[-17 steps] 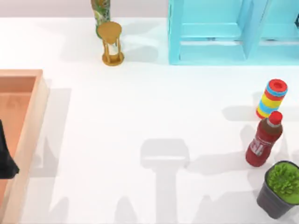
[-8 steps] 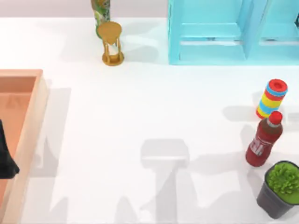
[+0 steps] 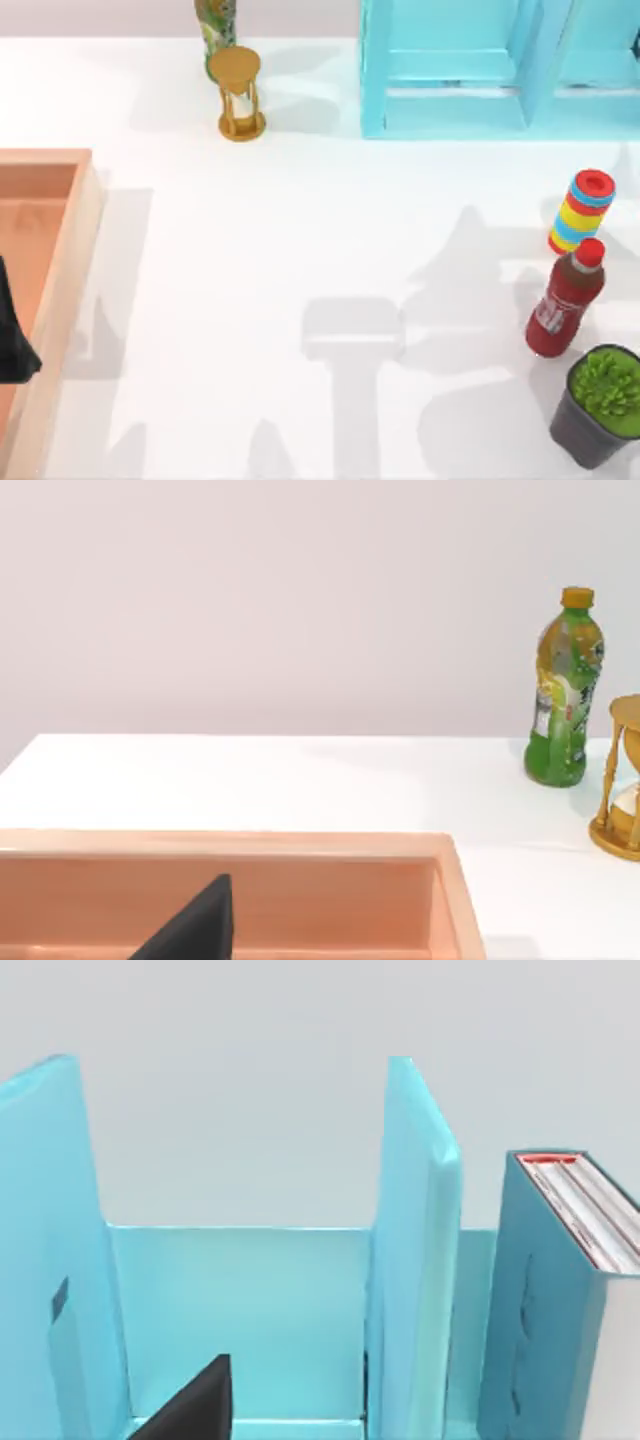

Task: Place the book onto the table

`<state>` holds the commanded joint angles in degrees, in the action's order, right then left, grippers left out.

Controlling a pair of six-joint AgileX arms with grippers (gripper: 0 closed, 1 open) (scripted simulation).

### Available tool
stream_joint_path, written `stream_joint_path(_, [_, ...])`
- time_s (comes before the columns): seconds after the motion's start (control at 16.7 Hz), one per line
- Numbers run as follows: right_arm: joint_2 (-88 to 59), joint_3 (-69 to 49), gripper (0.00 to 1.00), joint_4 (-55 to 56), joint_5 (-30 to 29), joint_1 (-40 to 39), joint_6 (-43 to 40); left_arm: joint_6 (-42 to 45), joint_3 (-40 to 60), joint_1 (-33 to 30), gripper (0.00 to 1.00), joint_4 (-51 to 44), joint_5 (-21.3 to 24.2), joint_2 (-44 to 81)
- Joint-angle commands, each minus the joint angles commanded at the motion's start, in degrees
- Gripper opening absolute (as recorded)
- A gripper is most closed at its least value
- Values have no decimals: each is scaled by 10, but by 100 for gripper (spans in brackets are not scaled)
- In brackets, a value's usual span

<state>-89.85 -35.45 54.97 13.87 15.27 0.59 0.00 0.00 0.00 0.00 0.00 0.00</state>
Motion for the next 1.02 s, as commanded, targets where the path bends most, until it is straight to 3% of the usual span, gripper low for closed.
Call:
stream_joint_path(0.54, [-367,-138,100,224,55,71,2,0,0,0,100,0,0,0])
stream_joint_path(1.02, [-402,-152,100,249,60,79,3,0,0,0,100,0,0,0])
